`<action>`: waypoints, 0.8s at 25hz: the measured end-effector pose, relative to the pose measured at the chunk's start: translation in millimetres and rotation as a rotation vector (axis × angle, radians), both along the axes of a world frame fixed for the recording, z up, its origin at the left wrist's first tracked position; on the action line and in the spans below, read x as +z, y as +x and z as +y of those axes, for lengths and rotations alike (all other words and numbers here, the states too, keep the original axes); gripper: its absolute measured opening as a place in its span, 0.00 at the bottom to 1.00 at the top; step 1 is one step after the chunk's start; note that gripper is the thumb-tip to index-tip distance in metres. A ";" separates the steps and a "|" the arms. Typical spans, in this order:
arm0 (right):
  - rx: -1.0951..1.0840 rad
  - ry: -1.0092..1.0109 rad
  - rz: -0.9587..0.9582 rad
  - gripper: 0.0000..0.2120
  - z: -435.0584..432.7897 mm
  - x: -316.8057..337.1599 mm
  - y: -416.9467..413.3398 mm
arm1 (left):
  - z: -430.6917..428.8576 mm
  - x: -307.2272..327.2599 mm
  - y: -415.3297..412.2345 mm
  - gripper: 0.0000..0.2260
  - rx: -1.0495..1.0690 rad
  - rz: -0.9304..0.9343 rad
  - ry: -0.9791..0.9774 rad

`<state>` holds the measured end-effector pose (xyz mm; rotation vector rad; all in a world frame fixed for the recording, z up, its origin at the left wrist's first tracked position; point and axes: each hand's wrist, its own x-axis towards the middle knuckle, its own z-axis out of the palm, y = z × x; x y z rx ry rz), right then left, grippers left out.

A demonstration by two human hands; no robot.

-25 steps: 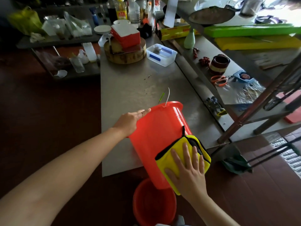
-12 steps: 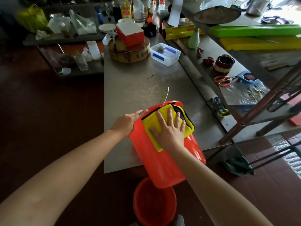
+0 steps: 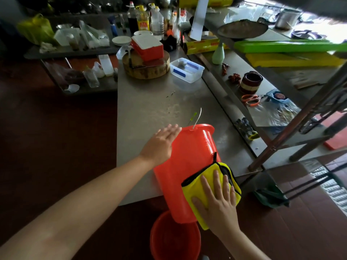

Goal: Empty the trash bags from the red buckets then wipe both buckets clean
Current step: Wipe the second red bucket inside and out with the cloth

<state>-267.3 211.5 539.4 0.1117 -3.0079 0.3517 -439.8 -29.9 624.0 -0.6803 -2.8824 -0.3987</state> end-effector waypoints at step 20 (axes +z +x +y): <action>0.026 -0.129 -0.168 0.36 -72.5 50.5 -122.7 | -31.5 -8.0 7.5 0.33 0.163 -0.177 0.055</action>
